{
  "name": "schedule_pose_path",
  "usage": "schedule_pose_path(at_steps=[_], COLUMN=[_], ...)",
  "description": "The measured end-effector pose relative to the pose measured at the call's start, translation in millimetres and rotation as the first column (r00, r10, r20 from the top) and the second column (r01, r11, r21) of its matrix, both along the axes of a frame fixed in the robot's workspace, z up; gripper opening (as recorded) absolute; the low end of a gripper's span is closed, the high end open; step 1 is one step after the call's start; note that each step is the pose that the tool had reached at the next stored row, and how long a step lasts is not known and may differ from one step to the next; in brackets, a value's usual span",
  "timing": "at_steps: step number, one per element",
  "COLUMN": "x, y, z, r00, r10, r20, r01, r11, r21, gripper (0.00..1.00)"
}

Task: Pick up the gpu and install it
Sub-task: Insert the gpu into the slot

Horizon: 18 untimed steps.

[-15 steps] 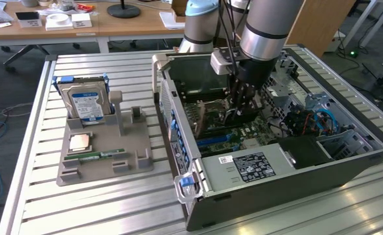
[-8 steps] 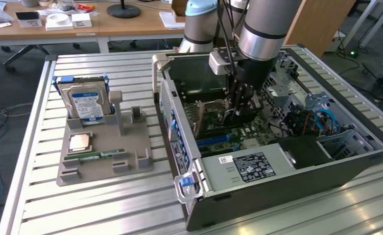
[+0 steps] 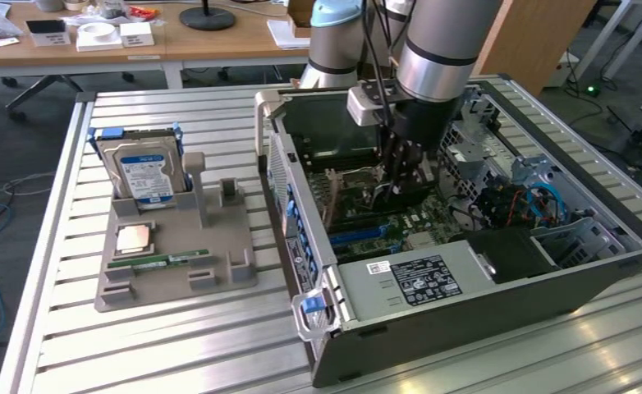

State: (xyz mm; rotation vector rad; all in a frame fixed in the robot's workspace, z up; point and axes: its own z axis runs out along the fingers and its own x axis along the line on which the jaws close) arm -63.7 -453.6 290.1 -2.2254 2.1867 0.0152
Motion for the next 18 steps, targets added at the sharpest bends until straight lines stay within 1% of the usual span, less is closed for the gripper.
schedule_pose_path(at_steps=[3,12,18], x=[-1.6,-3.6,-4.6], y=[0.0,0.0,0.0], z=[-1.1,-9.1,-9.7], r00=[1.0,1.0,1.0], r10=[0.0,0.0,0.0], r20=[0.0002,0.0001,0.0002], r01=[0.0,0.0,0.0], r11=[1.0,1.0,1.0], r21=[0.0001,0.0,0.0001], gripper=[0.26,0.26,0.26])
